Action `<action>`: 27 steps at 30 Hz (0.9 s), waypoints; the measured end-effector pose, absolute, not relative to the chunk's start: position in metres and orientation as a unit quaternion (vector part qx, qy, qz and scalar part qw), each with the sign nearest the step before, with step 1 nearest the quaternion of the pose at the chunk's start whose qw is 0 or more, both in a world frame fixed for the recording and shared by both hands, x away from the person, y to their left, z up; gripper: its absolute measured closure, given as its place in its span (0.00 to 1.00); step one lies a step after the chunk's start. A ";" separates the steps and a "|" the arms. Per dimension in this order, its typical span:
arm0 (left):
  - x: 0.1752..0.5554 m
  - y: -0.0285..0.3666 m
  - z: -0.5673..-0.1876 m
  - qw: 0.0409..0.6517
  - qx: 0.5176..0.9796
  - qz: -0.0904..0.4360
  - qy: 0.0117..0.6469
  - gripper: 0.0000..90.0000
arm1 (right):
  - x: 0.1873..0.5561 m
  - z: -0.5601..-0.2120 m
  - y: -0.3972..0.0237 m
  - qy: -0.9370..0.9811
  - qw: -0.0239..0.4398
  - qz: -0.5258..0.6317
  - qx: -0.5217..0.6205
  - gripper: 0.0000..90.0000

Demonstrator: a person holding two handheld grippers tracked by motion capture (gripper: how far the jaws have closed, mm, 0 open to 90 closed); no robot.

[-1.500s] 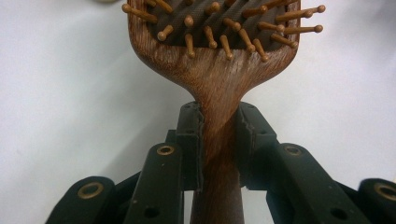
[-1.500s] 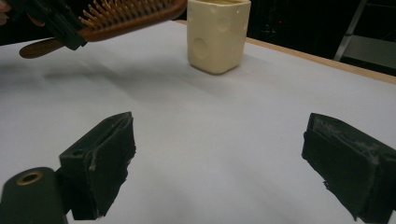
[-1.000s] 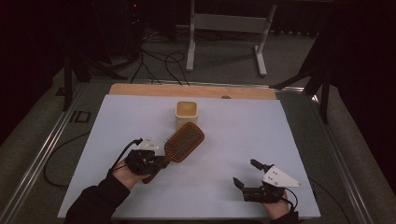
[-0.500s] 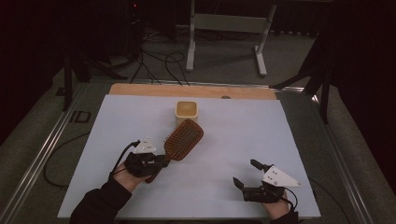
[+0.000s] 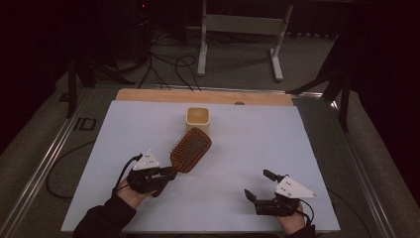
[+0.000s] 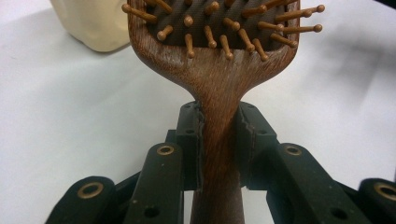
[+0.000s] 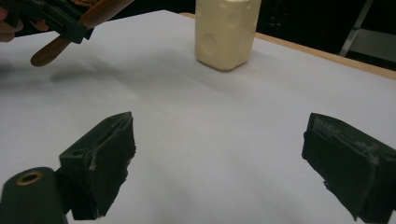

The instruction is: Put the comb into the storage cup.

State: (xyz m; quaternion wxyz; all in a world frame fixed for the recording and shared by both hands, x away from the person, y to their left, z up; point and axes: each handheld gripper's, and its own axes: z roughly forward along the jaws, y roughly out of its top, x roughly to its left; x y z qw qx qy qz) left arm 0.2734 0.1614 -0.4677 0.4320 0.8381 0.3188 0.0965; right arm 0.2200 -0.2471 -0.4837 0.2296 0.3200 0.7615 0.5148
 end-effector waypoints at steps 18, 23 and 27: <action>0.273 0.161 -0.468 0.442 0.835 0.099 0.314 0.82 | 0.221 -0.429 -0.238 0.753 0.230 0.509 0.348 0.10; 0.273 0.161 -0.467 0.445 0.833 0.103 0.313 0.82 | 0.229 -0.407 -0.229 0.757 0.215 0.520 0.333 0.10; 0.274 0.163 -0.466 0.448 0.829 0.102 0.318 0.82 | 0.235 -0.396 -0.222 0.756 0.208 0.528 0.326 0.10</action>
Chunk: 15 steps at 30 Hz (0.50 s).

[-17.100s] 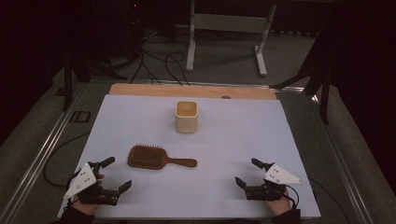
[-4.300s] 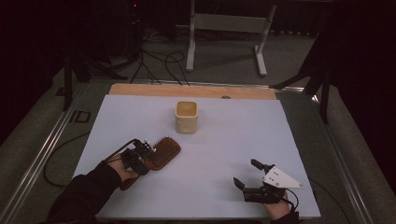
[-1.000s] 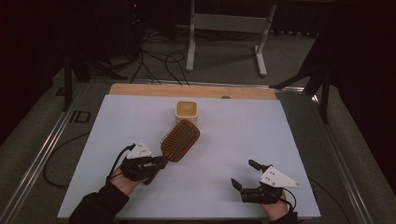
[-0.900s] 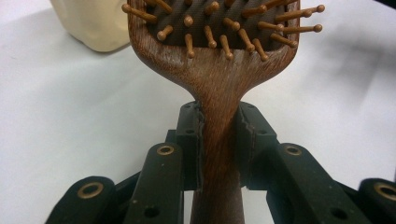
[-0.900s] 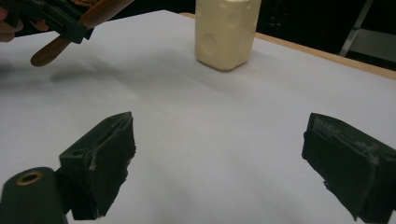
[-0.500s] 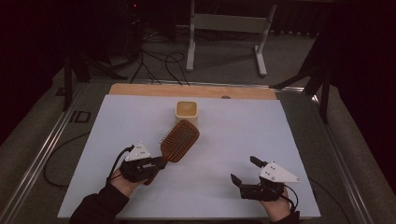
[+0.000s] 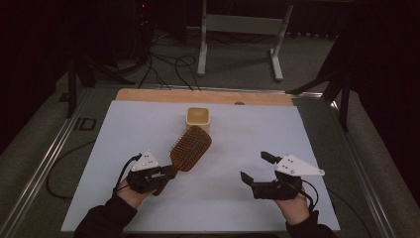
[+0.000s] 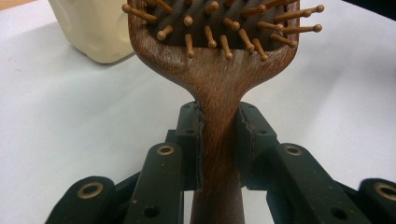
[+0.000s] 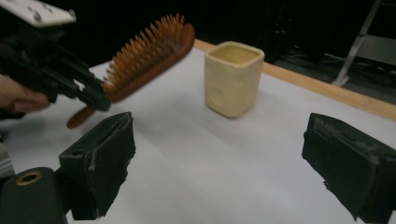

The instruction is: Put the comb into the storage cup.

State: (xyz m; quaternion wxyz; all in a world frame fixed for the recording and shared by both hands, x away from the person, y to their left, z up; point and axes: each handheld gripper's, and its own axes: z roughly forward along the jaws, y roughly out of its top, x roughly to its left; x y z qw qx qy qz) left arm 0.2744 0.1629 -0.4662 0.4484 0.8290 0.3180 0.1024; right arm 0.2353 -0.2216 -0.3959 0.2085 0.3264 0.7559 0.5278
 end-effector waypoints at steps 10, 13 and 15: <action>0.275 0.164 -0.466 0.447 0.829 0.106 0.318 0.82 | 0.250 -0.373 -0.200 0.749 0.204 0.546 0.314 0.10; 0.275 0.162 -0.465 0.437 0.832 0.110 0.322 0.82 | 0.254 -0.370 -0.194 0.748 0.200 0.551 0.312 0.10; 0.276 0.162 -0.467 0.435 0.834 0.107 0.324 0.82 | 0.259 -0.370 -0.184 0.745 0.191 0.558 0.310 0.10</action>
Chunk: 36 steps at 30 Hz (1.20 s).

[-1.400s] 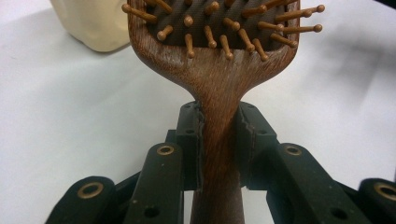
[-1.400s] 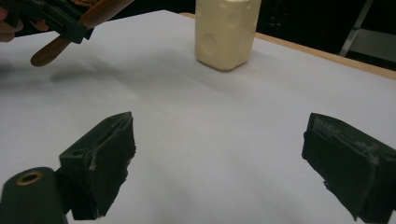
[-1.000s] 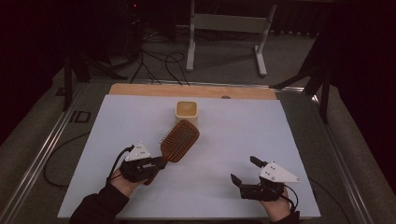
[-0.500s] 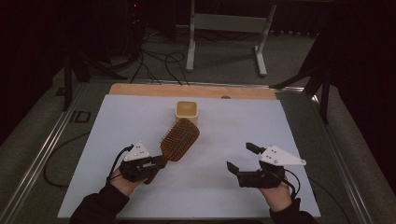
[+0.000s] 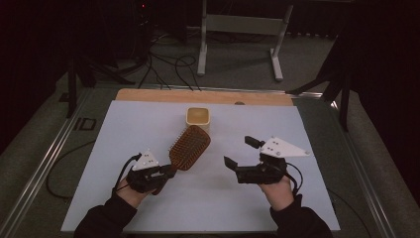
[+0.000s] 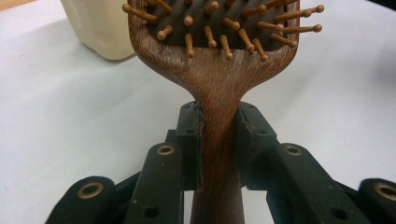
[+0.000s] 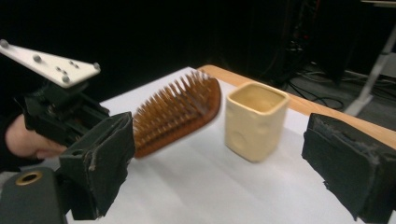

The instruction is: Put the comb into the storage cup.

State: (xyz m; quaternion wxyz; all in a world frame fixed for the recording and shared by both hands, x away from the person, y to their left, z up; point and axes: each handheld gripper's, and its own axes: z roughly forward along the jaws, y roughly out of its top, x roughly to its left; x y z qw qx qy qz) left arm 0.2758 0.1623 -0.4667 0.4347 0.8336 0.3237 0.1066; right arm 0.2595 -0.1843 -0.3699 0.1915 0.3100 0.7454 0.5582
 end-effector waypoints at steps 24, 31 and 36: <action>0.271 0.162 -0.463 0.467 0.821 0.109 0.308 0.82 | 0.308 -0.390 -0.119 0.717 0.095 0.568 0.392 0.10; 0.270 0.162 -0.461 0.472 0.820 0.110 0.304 0.82 | 0.318 -0.405 -0.108 0.703 0.016 0.571 0.424 0.10; 0.269 0.160 -0.462 0.474 0.820 0.111 0.300 0.82 | 0.319 -0.412 -0.100 0.695 -0.018 0.574 0.432 0.10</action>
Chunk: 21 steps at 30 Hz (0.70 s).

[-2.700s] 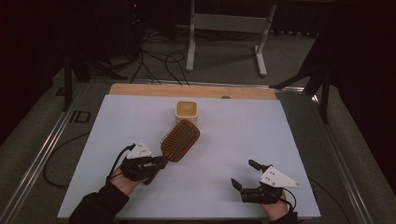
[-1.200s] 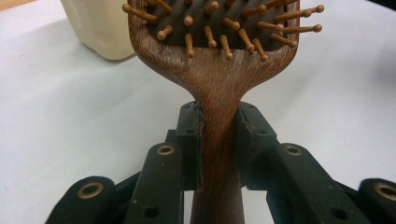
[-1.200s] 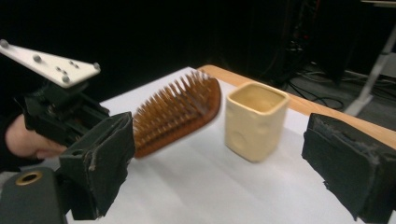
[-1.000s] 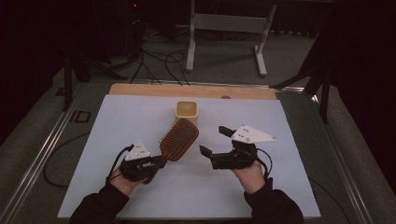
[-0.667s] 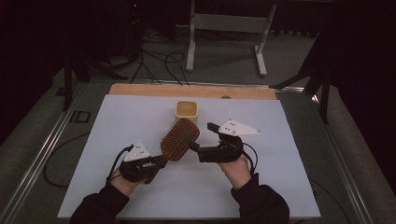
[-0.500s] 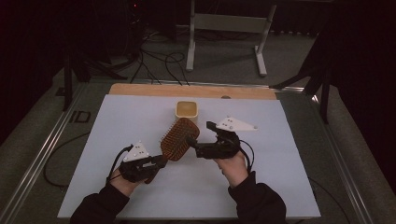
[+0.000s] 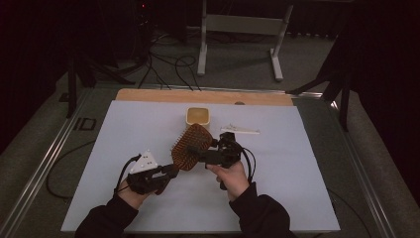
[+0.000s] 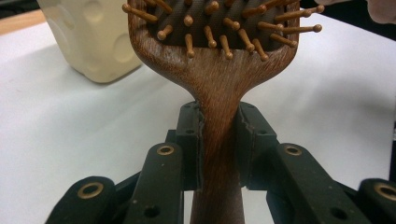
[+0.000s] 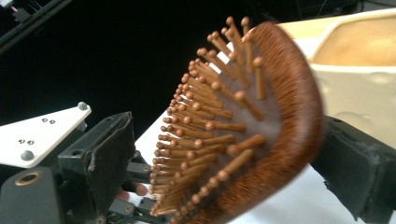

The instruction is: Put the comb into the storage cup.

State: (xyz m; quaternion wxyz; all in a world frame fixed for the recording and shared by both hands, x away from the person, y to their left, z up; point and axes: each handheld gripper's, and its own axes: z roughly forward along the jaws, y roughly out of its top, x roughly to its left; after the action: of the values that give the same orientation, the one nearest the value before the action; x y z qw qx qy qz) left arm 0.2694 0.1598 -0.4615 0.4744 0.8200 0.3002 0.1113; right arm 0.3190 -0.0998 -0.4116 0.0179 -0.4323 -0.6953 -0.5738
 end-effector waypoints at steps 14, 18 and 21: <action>0.267 0.156 -0.462 0.476 0.822 0.109 0.293 0.82 | 0.321 -0.420 -0.090 -0.687 0.067 -0.566 -0.450 0.33; 0.268 0.156 -0.462 0.475 0.823 0.107 0.291 0.82 | 0.320 -0.423 -0.089 -0.682 0.073 -0.568 -0.455 0.42; 0.268 0.155 -0.463 0.477 0.823 0.104 0.291 0.82 | 0.322 -0.424 -0.092 -0.674 0.084 -0.573 -0.458 0.46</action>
State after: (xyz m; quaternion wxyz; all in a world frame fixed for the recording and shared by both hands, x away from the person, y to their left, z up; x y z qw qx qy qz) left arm 0.2683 0.1554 -0.4628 0.4769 0.8227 0.2913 0.1043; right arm 0.3218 -0.0917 -0.4242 0.0841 -0.4580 -0.6743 -0.5732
